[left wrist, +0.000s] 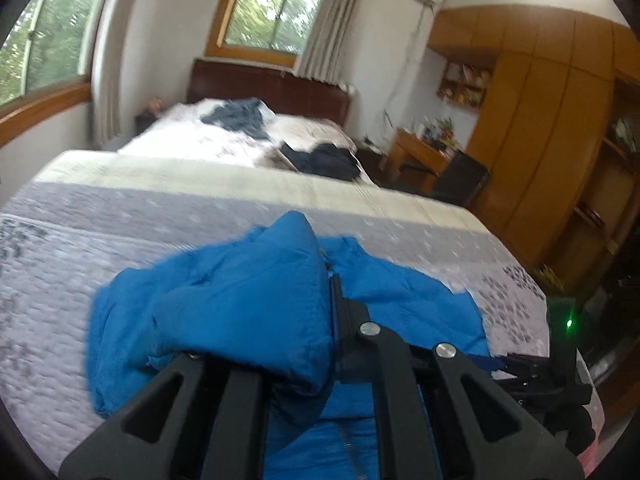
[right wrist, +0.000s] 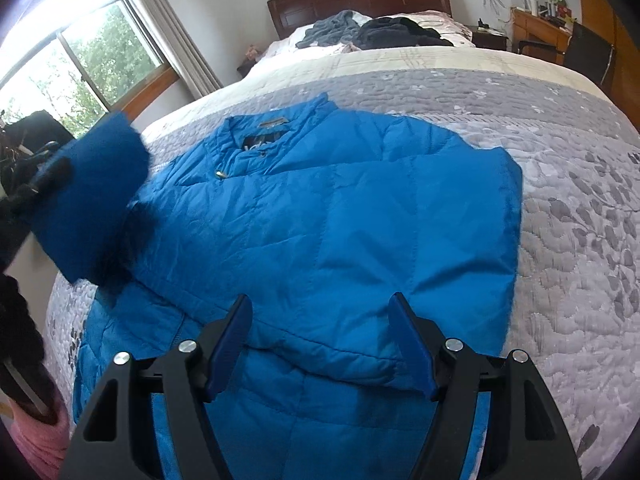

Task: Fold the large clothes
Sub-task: 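Fold the held sleeve across the jacket front with the left tool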

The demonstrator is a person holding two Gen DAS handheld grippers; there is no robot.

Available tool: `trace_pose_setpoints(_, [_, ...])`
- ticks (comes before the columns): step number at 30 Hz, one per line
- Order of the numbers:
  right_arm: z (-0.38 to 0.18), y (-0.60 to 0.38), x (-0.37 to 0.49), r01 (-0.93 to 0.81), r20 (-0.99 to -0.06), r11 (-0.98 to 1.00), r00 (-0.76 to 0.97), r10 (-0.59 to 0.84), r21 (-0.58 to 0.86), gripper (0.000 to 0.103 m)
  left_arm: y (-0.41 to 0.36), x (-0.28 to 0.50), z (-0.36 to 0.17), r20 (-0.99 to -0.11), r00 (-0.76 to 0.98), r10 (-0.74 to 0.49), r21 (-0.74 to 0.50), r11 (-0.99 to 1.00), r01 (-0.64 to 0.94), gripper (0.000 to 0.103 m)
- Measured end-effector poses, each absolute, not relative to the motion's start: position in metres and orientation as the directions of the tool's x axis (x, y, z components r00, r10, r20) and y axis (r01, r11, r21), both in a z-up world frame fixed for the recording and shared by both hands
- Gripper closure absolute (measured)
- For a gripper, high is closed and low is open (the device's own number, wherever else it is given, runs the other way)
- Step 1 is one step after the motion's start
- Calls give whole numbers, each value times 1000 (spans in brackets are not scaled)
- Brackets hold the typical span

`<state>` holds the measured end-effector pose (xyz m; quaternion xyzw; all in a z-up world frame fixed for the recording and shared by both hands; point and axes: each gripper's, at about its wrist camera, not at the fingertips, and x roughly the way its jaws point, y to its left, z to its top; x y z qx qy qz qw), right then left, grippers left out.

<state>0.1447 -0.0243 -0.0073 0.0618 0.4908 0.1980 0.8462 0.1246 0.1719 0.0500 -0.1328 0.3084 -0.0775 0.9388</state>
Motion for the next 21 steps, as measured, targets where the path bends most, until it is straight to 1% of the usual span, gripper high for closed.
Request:
trace_pose_setpoints(6, [-6, -30, 146, -260, -804, 917, 447, 392, 302, 32, 139, 154, -5, -631, 736, -246, -292, 954, 68, 98])
trace_pose_setpoints(10, [-9, -28, 146, -261, -810, 919, 441, 386, 295, 32, 133, 157, -28, -666, 697, -266, -300, 951, 76, 96])
trace_pose_setpoints(16, [-12, -25, 146, -265, -818, 922, 437, 375, 282, 32, 136, 149, -44, -708, 622, -335, -318, 937, 142, 77])
trace_pose_setpoints(18, [-11, -25, 145, -264, -818, 923, 437, 374, 281, 32, 145, 132, -40, -704, 607, -368, -328, 927, 181, 64])
trace_pose_setpoints(20, [-8, -24, 143, -267, -815, 919, 436, 383, 289, 32, 156, 116, -34, -693, 602, -398, -338, 916, 217, 59])
trace_pose_setpoints(21, [-7, -22, 142, -273, -812, 916, 434, 390, 294, 32, 166, 103, -31, -683, 609, -404, -331, 914, 234, 59])
